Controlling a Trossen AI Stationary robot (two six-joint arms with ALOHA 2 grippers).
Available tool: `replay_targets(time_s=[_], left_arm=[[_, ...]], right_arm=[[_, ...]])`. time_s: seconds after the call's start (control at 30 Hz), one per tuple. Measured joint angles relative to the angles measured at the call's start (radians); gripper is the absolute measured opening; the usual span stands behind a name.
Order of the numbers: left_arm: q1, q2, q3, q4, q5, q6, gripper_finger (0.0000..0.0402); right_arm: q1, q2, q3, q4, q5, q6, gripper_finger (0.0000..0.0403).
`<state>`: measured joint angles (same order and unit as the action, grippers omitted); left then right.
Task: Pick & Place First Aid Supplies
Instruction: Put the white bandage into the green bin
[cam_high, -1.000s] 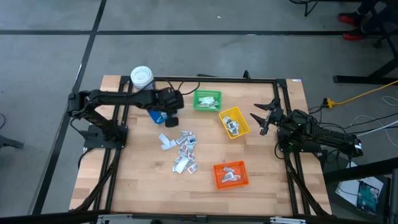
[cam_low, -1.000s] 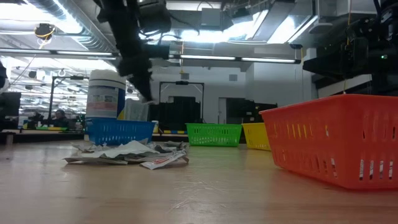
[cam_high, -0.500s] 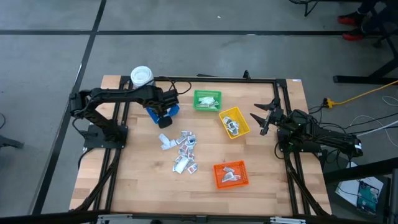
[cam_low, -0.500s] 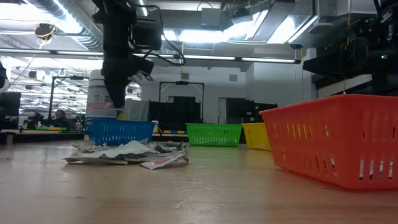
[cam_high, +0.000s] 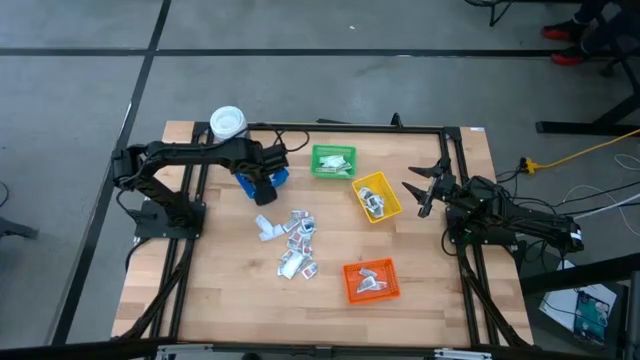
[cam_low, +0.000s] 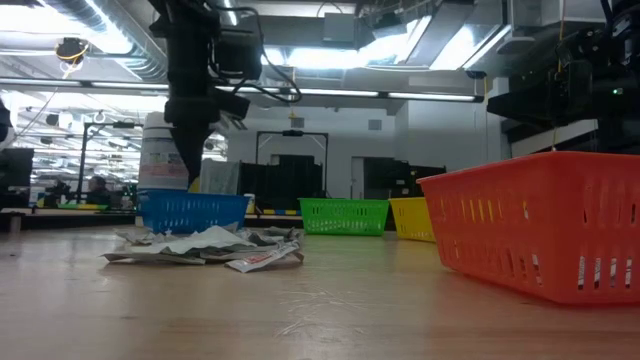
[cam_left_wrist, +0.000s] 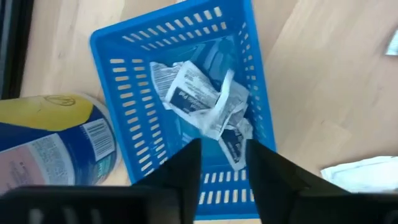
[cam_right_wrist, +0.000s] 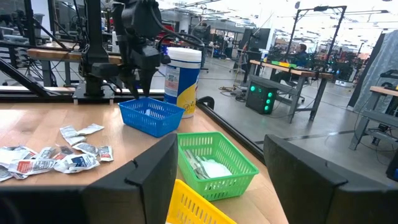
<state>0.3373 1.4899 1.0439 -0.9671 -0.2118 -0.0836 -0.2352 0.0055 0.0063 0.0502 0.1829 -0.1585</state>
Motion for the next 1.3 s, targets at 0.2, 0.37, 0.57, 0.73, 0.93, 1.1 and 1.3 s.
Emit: replay_targets(time_s=[0.2, 0.37, 0.57, 0.73, 0.93, 1.1, 1.3], left_arm=[[-0.033, -0.011, 0.000, 0.018, 0.116, 0.099, 0.0166], [-0.105, -0.046, 0.000, 0.029, 0.135, 0.198, 0.0169], [-0.213, -0.074, 0.000, 0.034, 0.178, 0.327, 0.0158], [-0.288, -0.074, 0.000, 0.074, 0.286, 0.345, 0.0152], [-0.357, -0.056, -0.009, 0.079, 0.292, 0.443, 0.0148], [-0.372, -0.032, -0.061, 0.130, 0.292, 0.500, 0.0147], [-0.371, -0.004, -0.135, 0.265, 0.291, 0.517, 0.0143]], right_arm=[[0.000, 0.000, 0.000, 0.000, 0.000, 0.000, 0.0236], [0.000, 0.000, 0.000, 0.000, 0.000, 0.000, 0.0236], [0.000, 0.000, 0.000, 0.000, 0.000, 0.000, 0.0236], [0.000, 0.000, 0.000, 0.000, 0.000, 0.000, 0.0236], [0.000, 0.000, 0.000, 0.000, 0.000, 0.000, 0.0236], [0.000, 0.000, 0.000, 0.000, 0.000, 0.000, 0.0236], [0.000, 0.000, 0.000, 0.000, 0.000, 0.000, 0.0236]])
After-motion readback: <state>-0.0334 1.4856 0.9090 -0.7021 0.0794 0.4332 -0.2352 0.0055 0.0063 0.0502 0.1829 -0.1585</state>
